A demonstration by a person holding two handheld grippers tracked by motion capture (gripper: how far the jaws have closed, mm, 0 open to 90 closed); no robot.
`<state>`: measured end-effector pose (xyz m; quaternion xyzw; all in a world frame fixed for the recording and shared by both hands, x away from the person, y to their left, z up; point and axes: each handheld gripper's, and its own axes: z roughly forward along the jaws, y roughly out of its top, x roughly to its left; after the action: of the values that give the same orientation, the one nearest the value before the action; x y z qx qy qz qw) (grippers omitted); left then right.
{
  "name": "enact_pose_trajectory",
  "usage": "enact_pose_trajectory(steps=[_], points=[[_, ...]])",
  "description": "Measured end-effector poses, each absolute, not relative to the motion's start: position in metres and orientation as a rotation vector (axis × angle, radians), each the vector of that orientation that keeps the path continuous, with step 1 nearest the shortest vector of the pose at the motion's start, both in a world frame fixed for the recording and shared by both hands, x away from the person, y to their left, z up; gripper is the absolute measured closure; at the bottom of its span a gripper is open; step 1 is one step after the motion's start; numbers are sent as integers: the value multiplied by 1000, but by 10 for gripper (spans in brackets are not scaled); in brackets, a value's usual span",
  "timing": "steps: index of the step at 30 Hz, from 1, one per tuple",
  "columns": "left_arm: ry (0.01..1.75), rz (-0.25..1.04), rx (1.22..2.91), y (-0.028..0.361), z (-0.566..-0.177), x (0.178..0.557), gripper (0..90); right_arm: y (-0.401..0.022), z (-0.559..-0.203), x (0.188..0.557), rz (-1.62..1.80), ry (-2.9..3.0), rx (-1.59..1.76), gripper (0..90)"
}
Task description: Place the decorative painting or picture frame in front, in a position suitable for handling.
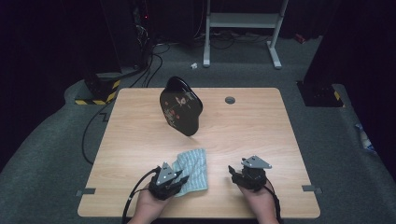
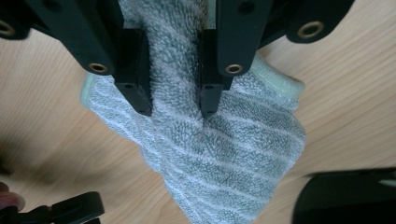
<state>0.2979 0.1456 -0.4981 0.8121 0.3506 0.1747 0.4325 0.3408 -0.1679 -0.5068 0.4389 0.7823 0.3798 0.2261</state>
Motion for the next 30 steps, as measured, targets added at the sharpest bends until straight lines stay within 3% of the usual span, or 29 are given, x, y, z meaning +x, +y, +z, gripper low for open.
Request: enact_pose_trajectory(steps=[8, 24, 27, 30], points=[[832, 360, 2003, 109, -504, 313, 690, -176, -503, 340, 1070, 2123, 1222, 364], [814, 365, 2042, 78, -515, 320, 670, -180, -506, 338, 1071, 2081, 1205, 346], [816, 369, 2056, 78, -517, 321, 652, -180, -506, 338, 1068, 2076, 1202, 342], [820, 375, 2065, 81, -516, 321, 523, -180, -506, 338, 1057, 2075, 1193, 334]])
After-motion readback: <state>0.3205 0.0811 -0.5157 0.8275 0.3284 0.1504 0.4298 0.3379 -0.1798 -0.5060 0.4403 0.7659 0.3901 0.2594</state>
